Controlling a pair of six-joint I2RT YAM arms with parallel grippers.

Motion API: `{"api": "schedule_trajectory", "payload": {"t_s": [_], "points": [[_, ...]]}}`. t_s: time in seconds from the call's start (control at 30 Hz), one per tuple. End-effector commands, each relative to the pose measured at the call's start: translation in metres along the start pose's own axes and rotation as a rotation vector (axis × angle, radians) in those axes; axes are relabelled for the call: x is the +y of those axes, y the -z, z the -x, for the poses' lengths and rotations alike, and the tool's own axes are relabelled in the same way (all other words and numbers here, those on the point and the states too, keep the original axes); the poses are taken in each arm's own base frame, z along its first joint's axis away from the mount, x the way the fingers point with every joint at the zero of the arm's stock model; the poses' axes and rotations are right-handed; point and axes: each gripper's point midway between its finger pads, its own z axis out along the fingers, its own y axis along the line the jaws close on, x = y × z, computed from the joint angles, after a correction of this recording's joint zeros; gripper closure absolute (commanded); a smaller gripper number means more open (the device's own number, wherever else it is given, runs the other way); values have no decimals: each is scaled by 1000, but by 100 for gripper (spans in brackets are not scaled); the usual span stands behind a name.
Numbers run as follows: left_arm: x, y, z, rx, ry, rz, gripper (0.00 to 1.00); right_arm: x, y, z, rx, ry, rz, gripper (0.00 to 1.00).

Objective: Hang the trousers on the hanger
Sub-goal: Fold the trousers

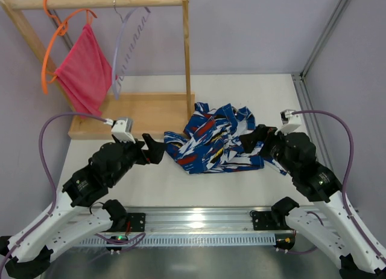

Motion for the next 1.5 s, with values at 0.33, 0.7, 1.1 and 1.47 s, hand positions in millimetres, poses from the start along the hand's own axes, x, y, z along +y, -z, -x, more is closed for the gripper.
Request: {"api": "schedule_trajectory", "payload": {"t_s": [0.33, 0.7, 1.1, 1.47], "points": [[-8, -18, -8, -20, 84, -29, 0, -21, -18, -17, 16, -42, -102, 0], [-2, -75, -36, 114, 89, 154, 2, -27, -108, 2, -6, 122, -172, 8], [18, -105, -66, 223, 75, 258, 1, -145, -134, -41, 238, -248, -502, 32], [69, -107, -104, 305, 184, 306, 4, -140, -156, -88, 362, -89, -293, 32]]}}
